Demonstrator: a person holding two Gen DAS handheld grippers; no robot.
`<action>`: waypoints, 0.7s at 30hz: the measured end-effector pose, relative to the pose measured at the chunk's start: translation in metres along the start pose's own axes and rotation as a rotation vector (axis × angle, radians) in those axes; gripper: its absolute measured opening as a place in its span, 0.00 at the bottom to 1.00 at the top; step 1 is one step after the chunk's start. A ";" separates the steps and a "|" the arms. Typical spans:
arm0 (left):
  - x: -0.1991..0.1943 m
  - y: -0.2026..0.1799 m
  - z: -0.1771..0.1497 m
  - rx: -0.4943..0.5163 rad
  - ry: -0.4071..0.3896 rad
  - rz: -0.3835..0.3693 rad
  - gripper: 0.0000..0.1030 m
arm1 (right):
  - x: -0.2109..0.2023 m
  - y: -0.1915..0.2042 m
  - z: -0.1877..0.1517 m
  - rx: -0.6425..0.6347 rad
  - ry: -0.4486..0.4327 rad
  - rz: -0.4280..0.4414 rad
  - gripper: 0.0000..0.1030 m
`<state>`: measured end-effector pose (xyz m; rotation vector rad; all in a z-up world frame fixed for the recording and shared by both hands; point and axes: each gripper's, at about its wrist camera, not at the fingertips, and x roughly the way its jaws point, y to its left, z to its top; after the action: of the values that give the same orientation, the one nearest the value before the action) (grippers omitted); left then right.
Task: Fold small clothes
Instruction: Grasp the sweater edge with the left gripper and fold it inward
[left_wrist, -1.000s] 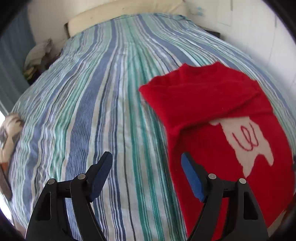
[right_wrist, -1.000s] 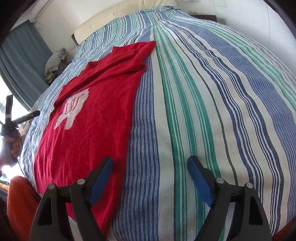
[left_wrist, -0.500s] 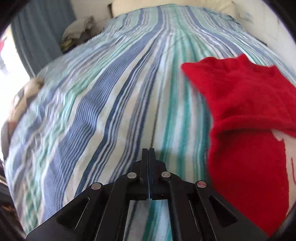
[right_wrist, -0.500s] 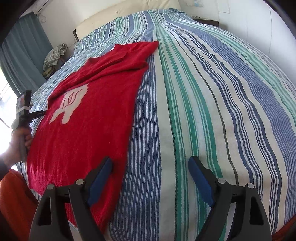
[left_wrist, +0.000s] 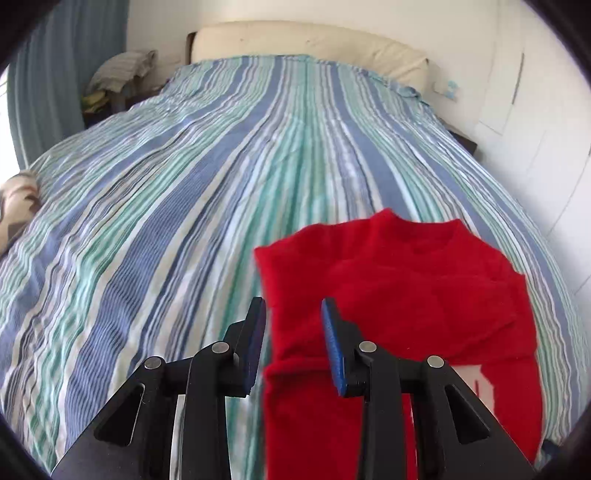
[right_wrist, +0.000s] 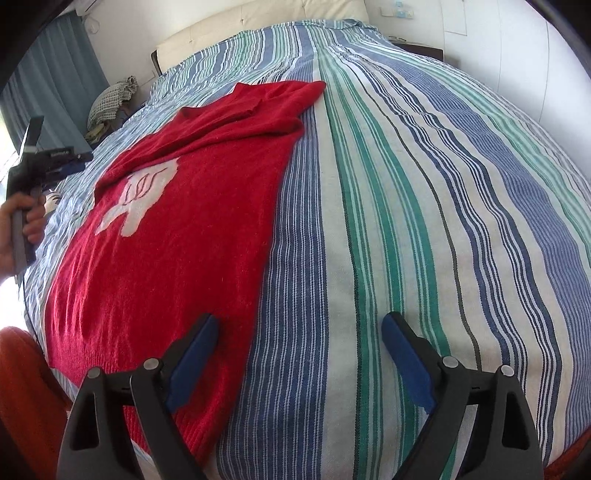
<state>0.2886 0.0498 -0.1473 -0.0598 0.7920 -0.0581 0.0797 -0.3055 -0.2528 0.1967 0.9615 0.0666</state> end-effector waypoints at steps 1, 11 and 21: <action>0.011 -0.008 0.000 0.031 0.024 0.002 0.31 | 0.000 0.000 0.000 0.000 0.000 0.000 0.87; 0.048 0.015 -0.050 0.086 0.209 0.088 0.10 | 0.003 0.001 0.002 -0.020 0.012 0.001 0.90; -0.025 0.047 -0.101 -0.036 0.190 0.059 0.71 | -0.008 0.006 0.001 -0.029 0.002 -0.025 0.90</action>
<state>0.2005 0.0954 -0.2039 -0.0654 0.9847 0.0070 0.0761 -0.3005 -0.2448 0.1573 0.9641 0.0575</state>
